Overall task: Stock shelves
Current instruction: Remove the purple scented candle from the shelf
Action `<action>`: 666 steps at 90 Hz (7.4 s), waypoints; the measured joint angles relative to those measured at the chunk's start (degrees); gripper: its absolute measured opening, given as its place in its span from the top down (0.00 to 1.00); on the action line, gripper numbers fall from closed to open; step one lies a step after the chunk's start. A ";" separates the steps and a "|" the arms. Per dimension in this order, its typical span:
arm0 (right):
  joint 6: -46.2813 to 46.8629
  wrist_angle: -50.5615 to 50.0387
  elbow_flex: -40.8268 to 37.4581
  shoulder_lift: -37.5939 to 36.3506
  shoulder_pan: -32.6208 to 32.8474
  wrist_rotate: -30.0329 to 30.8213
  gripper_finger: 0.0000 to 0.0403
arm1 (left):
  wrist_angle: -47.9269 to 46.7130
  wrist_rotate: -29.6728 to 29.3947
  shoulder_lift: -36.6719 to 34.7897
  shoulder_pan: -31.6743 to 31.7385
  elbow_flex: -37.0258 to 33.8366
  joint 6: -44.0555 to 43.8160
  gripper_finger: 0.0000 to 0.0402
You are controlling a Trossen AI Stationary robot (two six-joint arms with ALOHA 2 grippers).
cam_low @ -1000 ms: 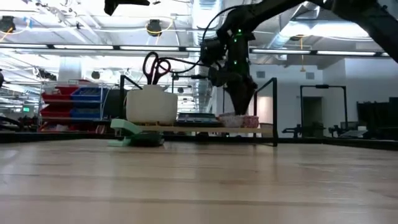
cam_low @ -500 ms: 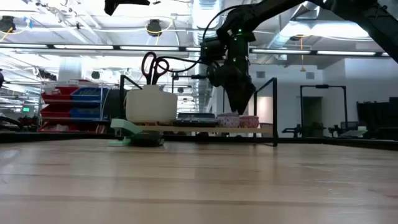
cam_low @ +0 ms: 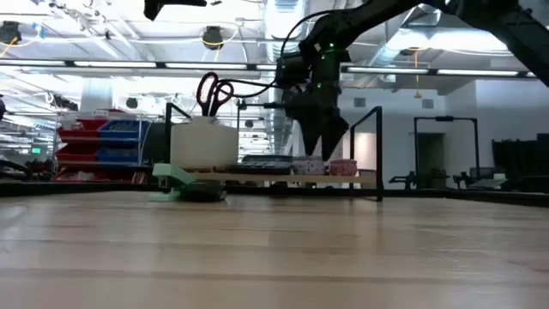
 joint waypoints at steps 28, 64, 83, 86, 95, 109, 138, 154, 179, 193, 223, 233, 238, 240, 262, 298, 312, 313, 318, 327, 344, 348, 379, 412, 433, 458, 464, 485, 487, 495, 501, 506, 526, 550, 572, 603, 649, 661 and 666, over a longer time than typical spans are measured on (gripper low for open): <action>-0.12 -2.15 -0.23 -0.01 -0.24 3.31 0.10 | 0.05 0.00 -0.02 0.00 0.00 0.00 0.69; 0.67 -4.45 4.15 -0.20 -0.10 3.81 0.27 | 0.11 -0.05 -0.02 0.00 0.02 0.00 0.69; 0.59 -1.51 4.28 -0.17 -0.10 3.62 0.56 | 0.10 -0.32 -0.02 0.00 0.02 0.00 0.69; 0.58 -1.11 4.29 -0.17 -0.10 3.51 0.62 | 0.09 -0.33 -0.02 0.00 0.02 0.02 0.69; 0.61 0.35 4.27 -0.17 -0.10 1.30 0.79 | 0.09 -0.35 -0.02 0.00 0.02 0.00 0.69; 0.67 2.68 3.93 -0.07 -0.29 0.11 0.98 | 0.09 -0.50 -0.02 0.00 0.02 0.00 0.69; 2.78 5.08 0.67 0.04 -1.15 0.01 1.00 | 0.07 -0.52 -0.02 0.02 0.02 0.00 0.69; 2.35 2.84 -1.07 -0.39 -1.41 -0.15 1.00 | 0.07 -0.69 -0.02 0.02 0.02 0.00 0.69; 1.84 0.69 -1.66 -1.51 -1.35 -0.13 1.00 | 0.04 -0.74 -0.02 0.02 0.02 0.00 0.69; 1.69 0.72 -1.98 -4.34 -1.35 0.14 1.00 | 0.07 -0.72 -0.02 0.02 0.02 0.00 0.69; -2.48 0.34 -1.76 -7.69 -2.32 -1.68 0.88 | 0.07 -0.72 -0.02 0.02 0.02 0.07 0.69; -4.22 -0.89 -1.76 -6.28 -2.54 -2.15 0.67 | 0.07 -0.72 -0.02 0.02 0.02 0.08 0.69; -4.26 -0.59 -1.76 -5.55 -2.55 -2.12 0.55 | 0.07 -0.72 -0.02 0.02 0.02 0.06 0.69; -4.28 -0.60 -1.77 -5.50 -2.56 -2.12 0.49 | 0.03 -0.72 -0.02 0.02 0.02 0.06 0.69; -3.06 0.55 -1.74 -5.62 -2.59 -1.46 0.12 | 0.03 -1.29 -0.02 0.00 0.02 0.21 0.69; -4.35 5.34 -6.28 -5.63 -3.12 2.23 0.01 | -20.58 -10.95 0.57 0.02 10.59 3.83 0.69; -2.76 7.88 -8.27 -5.64 -2.55 3.33 0.01 | -28.02 -13.21 0.51 0.08 11.08 -2.83 0.69; -2.57 8.11 -8.40 -5.66 -2.49 3.40 0.02 | -28.76 -13.36 0.51 0.12 11.08 -3.32 0.69; -2.16 8.87 -8.97 -5.70 -2.37 3.41 0.02 | -32.42 -13.74 0.60 0.26 11.08 -5.61 0.69; -1.70 10.89 -10.58 -5.66 -1.95 3.67 0.02 | -37.23 -14.21 1.63 0.31 11.08 -9.10 0.69; -1.31 12.39 -10.74 -5.64 -1.59 3.87 0.02 | -39.14 -13.94 2.49 0.28 11.02 -10.08 0.69; -1.31 12.34 -10.74 -5.64 -1.59 3.85 0.02 | -38.98 -13.72 2.76 0.28 11.02 -9.96 0.69; -1.31 12.12 -11.25 -5.64 -2.18 5.20 0.03 | -35.01 -13.62 3.10 0.28 11.02 -9.26 0.69; 1.01 12.30 -16.65 -5.64 -1.56 5.33 0.08 | -33.51 -13.51 3.11 0.28 11.02 -9.23 0.69; 1.70 13.71 -16.67 -5.64 -1.56 5.09 0.19 | -33.35 -13.15 3.11 0.28 11.02 -9.21 0.69; 2.54 13.41 -16.16 -5.62 -1.16 5.03 0.32 | -32.47 -11.65 3.11 0.26 10.99 -8.57 0.69; 2.96 11.45 -15.30 -5.62 -0.62 5.17 0.32 | -32.02 -11.63 3.11 0.26 10.99 -8.55 0.69; 2.29 1.07 -7.57 -5.70 4.40 5.16 0.32 | -29.83 -9.39 3.11 0.26 10.99 -6.75 0.69; 2.29 0.30 -6.66 -5.70 5.17 5.18 0.32 | -29.48 -8.73 3.11 0.25 10.99 -6.55 0.69; 2.27 -2.62 -3.17 -5.74 8.69 5.16 0.32 | -28.25 -6.30 3.11 -0.30 10.99 -6.16 0.69; 2.27 -3.64 -0.93 -5.75 11.72 5.02 0.32 | -27.05 -4.64 3.11 -1.05 10.99 -6.07 0.69; 2.29 -3.61 0.48 -5.75 14.41 4.17 0.32 | -26.17 -3.18 3.11 -2.07 10.99 -6.07 0.69; 8.61 5.68 1.49 -5.66 25.16 0.33 0.32 | -19.86 -1.49 3.11 -8.70 10.99 -6.32 0.69; 22.37 27.10 -3.90 -5.55 34.79 0.73 0.32 | -16.38 -1.80 3.57 -14.88 10.97 -8.15 0.69; 29.64 36.61 -6.50 -3.72 40.46 4.91 0.32 | -16.18 -1.91 4.31 -18.08 10.93 -8.47 0.69; 34.81 39.57 -3.68 8.05 44.79 3.43 0.32 | -14.92 -1.72 4.53 -19.85 10.95 -9.17 0.69; 29.09 38.92 14.52 21.95 45.08 3.74 0.23 | -14.16 -1.51 4.57 -19.85 10.95 -10.39 0.69; 28.95 39.58 14.54 22.14 43.94 3.76 0.05 | -14.48 -1.49 4.57 -19.85 10.95 -10.45 0.69; 28.98 39.69 14.54 22.14 43.55 3.74 0.06 | -14.69 -1.49 4.57 -19.85 10.95 -10.47 0.69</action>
